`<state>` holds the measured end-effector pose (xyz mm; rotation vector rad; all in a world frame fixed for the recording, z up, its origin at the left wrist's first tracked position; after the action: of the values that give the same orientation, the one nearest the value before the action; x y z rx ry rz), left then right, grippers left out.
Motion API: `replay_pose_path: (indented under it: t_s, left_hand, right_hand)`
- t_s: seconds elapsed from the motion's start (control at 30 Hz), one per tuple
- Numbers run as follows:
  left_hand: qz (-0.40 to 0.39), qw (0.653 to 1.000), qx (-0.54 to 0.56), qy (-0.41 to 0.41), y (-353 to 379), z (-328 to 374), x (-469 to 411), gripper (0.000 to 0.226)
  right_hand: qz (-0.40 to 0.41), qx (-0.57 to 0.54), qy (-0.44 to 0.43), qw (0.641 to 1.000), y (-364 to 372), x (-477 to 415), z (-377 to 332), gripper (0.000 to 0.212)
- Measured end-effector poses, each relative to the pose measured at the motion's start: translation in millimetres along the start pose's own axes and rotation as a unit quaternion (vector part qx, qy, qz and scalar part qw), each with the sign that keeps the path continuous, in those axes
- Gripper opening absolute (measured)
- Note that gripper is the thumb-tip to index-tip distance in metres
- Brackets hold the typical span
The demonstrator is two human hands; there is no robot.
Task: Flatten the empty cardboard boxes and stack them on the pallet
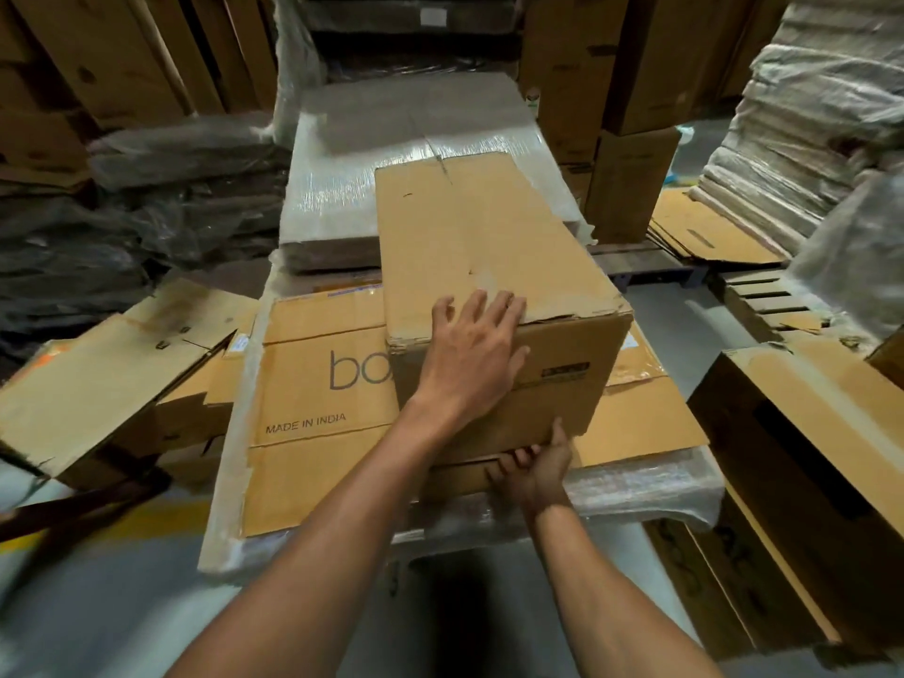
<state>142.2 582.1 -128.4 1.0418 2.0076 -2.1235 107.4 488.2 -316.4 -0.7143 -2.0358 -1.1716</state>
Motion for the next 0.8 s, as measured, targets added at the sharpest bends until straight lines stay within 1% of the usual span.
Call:
replay_pose_path:
  t_s: [0.1,0.13,0.27,0.4,0.47,0.53,0.6,0.67,0.73,0.8]
  left_hand:
    - [0.010,1.000,-0.006,0.007,-26,-19,-45,0.061]
    - [0.008,1.000,-0.008,0.009,-35,-25,-61,0.061]
    - [0.001,1.000,-0.013,-0.004,-59,-44,-106,0.062]
    - [-0.025,0.998,-0.027,-0.053,-63,-50,-121,0.063]
    - [-0.026,0.997,-0.031,-0.059,-62,-50,-121,0.062]
    - [-0.019,0.998,-0.027,-0.061,-59,-49,-118,0.063]
    - [-0.004,0.997,-0.023,-0.075,-62,-51,-117,0.065]
    - [0.012,0.995,-0.009,-0.098,-71,-54,-121,0.067]
    - [0.028,0.990,0.024,-0.133,-84,-62,-126,0.067]
    - [0.060,0.979,0.072,-0.182,-97,-72,-127,0.072]
  right_hand:
    - [-0.037,-0.047,0.006,0.998,30,17,-8,0.060]
    - [-0.044,-0.051,-0.002,0.998,42,24,-12,0.060]
    - [-0.049,-0.046,-0.032,0.997,78,44,-22,0.054]
    - [-0.084,-0.038,0.003,0.996,94,51,-28,0.046]
    - [-0.110,-0.028,0.026,0.993,97,53,-28,0.042]
    - [-0.120,-0.016,0.021,0.992,99,53,-28,0.046]
    - [-0.133,-0.011,-0.005,0.991,103,53,-30,0.063]
    - [-0.153,-0.020,-0.054,0.987,110,58,-39,0.081]
    - [-0.170,-0.037,-0.128,0.976,119,61,-58,0.087]
    - [-0.184,-0.044,-0.194,0.963,132,69,-84,0.087]
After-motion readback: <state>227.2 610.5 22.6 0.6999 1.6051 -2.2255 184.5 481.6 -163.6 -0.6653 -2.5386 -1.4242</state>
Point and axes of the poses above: each hand's wrist, its own x-axis away from the middle knuckle, its own y-axis out of the palm, z = x × y, the point moved 3 cm from there along -x, towards the middle knuckle, and after that the axes turned 6 degrees about z, right-handed, at the moved point
